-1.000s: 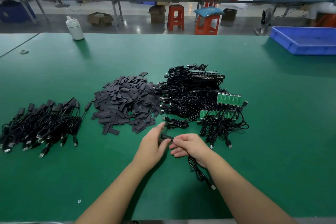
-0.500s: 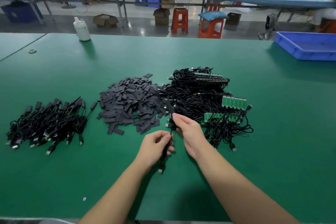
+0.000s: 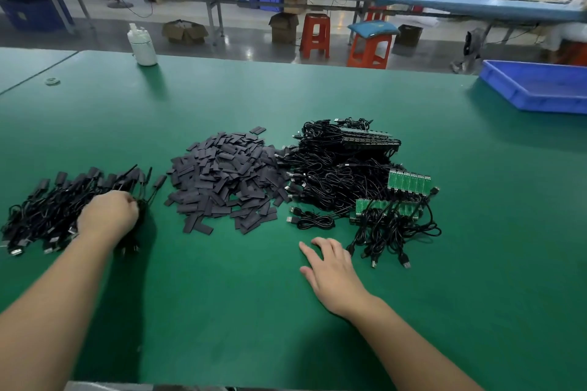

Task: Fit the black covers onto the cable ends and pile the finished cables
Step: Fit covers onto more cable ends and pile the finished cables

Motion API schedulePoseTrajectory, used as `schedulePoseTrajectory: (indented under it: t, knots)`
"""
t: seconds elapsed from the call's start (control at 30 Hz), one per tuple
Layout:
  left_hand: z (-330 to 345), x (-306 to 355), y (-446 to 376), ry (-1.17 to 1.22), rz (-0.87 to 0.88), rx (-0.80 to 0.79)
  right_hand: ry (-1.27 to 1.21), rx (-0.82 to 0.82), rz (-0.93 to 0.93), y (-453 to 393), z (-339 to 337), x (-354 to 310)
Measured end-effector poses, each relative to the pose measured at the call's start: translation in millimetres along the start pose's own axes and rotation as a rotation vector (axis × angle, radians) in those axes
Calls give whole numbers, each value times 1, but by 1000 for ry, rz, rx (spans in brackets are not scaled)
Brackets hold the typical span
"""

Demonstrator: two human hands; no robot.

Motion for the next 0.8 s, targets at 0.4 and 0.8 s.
schedulePoseTrajectory:
  t: [0.4, 0.8]
  knots:
    - [-14, 83, 17, 64, 225, 232, 5, 560, -82, 3, -134, 10]
    - [-5, 339, 151, 654, 735, -244, -128, 148, 348, -19, -209, 132]
Point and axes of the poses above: each hand's wrist, its own y-axis away from the middle knuckle, its own z-axis out of the palm, x = y × z, the point moved 5 cm from there along -y, towards the middle knuckle, and after that the axes turned 2 degrees about z, right-handed, at the moved point
